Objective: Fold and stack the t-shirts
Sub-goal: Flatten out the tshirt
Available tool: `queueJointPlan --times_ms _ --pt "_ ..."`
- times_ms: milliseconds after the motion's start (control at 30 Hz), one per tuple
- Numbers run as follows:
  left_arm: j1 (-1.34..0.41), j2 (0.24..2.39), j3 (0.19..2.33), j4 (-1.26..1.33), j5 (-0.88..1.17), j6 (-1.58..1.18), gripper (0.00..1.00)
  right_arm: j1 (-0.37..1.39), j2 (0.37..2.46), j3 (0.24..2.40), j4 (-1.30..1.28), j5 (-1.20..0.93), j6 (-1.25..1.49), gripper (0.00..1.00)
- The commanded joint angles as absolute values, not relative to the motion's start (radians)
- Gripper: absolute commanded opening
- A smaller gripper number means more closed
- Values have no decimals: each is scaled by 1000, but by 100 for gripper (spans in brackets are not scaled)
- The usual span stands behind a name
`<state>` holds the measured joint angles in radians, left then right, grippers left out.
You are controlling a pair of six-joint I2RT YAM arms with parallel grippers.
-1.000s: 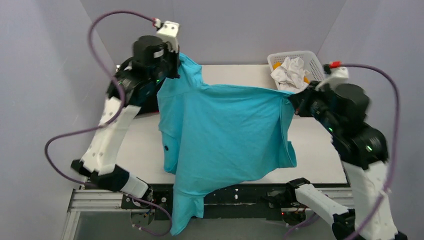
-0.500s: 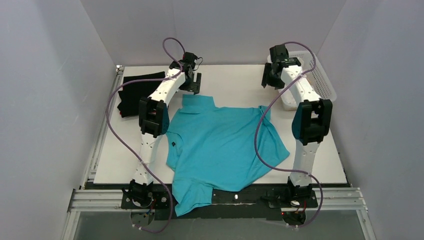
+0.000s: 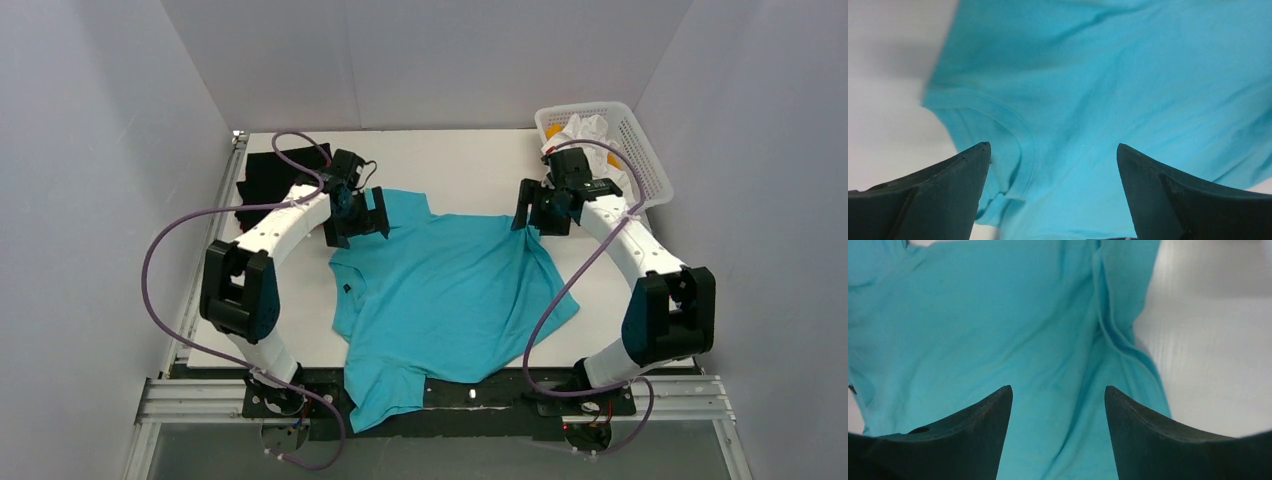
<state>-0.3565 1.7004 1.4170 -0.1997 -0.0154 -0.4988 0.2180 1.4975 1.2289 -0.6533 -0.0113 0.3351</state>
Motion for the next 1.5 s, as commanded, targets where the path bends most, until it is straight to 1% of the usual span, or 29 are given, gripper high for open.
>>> queueJointPlan --times_ms 0,100,233,300,400,567,700,800,867,933,967,1100,1167,1267,1333,1467 --pt "-359 1790 1307 -164 204 -639 98 265 1575 1200 -501 -181 339 75" --pt "-358 1868 1306 -136 258 -672 98 279 1684 1252 -485 -202 333 75" --pt "-325 1952 1299 -114 306 -720 98 277 1826 1332 -509 -122 346 75" --pt "-312 1972 1270 -99 285 -735 98 274 1870 1351 -504 -65 350 76" --pt "-284 1981 1239 -146 233 -740 98 251 1916 1379 -520 -15 371 76" --pt "-204 1928 1145 -204 174 -731 98 183 1892 1354 -534 154 403 76" --pt "-153 1861 1049 -178 175 -736 98 153 1814 1292 -499 231 411 76" --pt "-128 1818 1019 -193 146 -729 98 149 1778 1279 -514 280 426 75" --pt "-116 1797 1029 -221 127 -716 98 150 1736 1252 -494 263 420 75" --pt "-115 1784 1060 -255 118 -699 98 151 1686 1216 -448 184 393 75" --pt "-115 1780 1079 -271 116 -695 100 153 1659 1200 -426 142 378 75" --pt "-116 1723 1148 -341 75 -698 100 174 1583 1165 -442 113 349 74" --pt "-118 1684 1156 -338 97 -712 100 188 1569 1154 -438 66 298 73" --pt "-148 1651 1163 -317 146 -727 100 224 1605 1172 -437 8 188 70" --pt "-178 1657 1168 -294 183 -732 99 254 1660 1218 -441 -23 66 69" --pt "-241 1734 1182 -223 286 -750 100 292 1817 1396 -512 97 -103 68"
